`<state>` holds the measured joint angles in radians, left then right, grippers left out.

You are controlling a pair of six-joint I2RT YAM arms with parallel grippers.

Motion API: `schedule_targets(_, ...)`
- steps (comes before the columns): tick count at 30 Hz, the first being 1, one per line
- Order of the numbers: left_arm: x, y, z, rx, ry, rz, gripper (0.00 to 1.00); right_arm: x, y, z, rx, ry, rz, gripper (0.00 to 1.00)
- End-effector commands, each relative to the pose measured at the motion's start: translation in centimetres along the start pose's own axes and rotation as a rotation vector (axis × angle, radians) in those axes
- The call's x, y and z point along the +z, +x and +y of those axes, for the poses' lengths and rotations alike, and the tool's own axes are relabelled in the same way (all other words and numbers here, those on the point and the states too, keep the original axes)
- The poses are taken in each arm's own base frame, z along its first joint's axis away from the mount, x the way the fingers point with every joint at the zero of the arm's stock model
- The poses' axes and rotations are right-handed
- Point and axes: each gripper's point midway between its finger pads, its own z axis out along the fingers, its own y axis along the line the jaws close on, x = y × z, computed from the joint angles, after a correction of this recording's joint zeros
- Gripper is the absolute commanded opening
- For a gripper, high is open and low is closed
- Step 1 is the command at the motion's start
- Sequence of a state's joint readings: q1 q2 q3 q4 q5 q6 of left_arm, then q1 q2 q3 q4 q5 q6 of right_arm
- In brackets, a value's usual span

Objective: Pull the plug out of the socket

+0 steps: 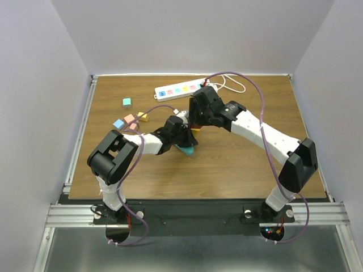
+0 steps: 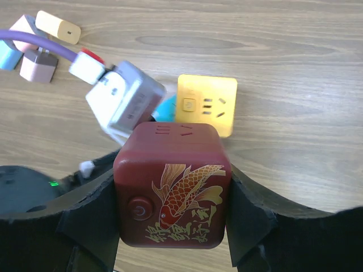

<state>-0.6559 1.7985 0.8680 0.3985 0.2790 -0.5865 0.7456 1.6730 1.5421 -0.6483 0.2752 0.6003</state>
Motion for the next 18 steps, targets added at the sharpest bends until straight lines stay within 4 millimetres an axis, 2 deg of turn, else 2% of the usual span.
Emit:
schedule_targets(1, -4.0, 13.0, 11.1, -0.047, -0.416, 0.415, 0.00, -2.1, -1.9, -1.7, 0.062, 0.048, -0.071, 0.00)
schedule_targets(2, -4.0, 12.6, 10.9, -0.046, -0.410, 0.406, 0.00, -2.2, -1.2, -2.9, 0.067, 0.085, -0.065, 0.01)
schedule_targets(3, -3.7, 11.5, 10.0, -0.043, -0.389, 0.379, 0.00, -2.4, -1.3, -4.0, 0.096, 0.108, -0.072, 0.00)
schedule_targets(5, -4.0, 10.7, 9.2, -0.047, -0.384, 0.372, 0.00, -3.5, -1.8, -5.5, 0.128, 0.134, -0.101, 0.00)
schedule_targets(6, -4.1, 9.1, 8.0, -0.043, -0.361, 0.342, 0.00, -3.5, -1.6, -7.4, 0.154, 0.175, -0.106, 0.00)
schedule_targets(9, -4.5, 5.6, 5.1, -0.024, -0.306, 0.270, 0.00, -3.0, -1.4, -10.2, 0.193, 0.224, -0.089, 0.00)
schedule_targets(10, -4.3, 3.2, 3.3, -0.010, -0.268, 0.226, 0.00, -2.7, -1.0, -11.0, 0.198, 0.244, -0.080, 0.00)
schedule_targets(12, -5.1, 1.0, 1.3, 0.008, -0.237, 0.199, 0.00, -2.0, -0.8, -12.6, 0.209, 0.282, -0.066, 0.00)
schedule_targets(13, -5.2, -1.3, -0.7, 0.022, -0.195, 0.159, 0.00, -1.7, -0.4, -13.3, 0.213, 0.296, -0.050, 0.01)
schedule_targets(14, -5.7, -1.9, -1.5, 0.030, -0.185, 0.159, 0.00, -1.3, -0.1, -14.0, 0.221, 0.314, -0.040, 0.00)
schedule_targets(15, -6.2, -4.0, -3.6, 0.042, -0.140, 0.119, 0.00, -0.9, 0.1, -15.2, 0.248, 0.343, -0.032, 0.01)
schedule_targets(18, -7.7, -6.2, -5.7, 0.053, -0.110, 0.079, 0.00, 0.5, 1.2, -18.2, 0.284, 0.422, 0.009, 0.01)
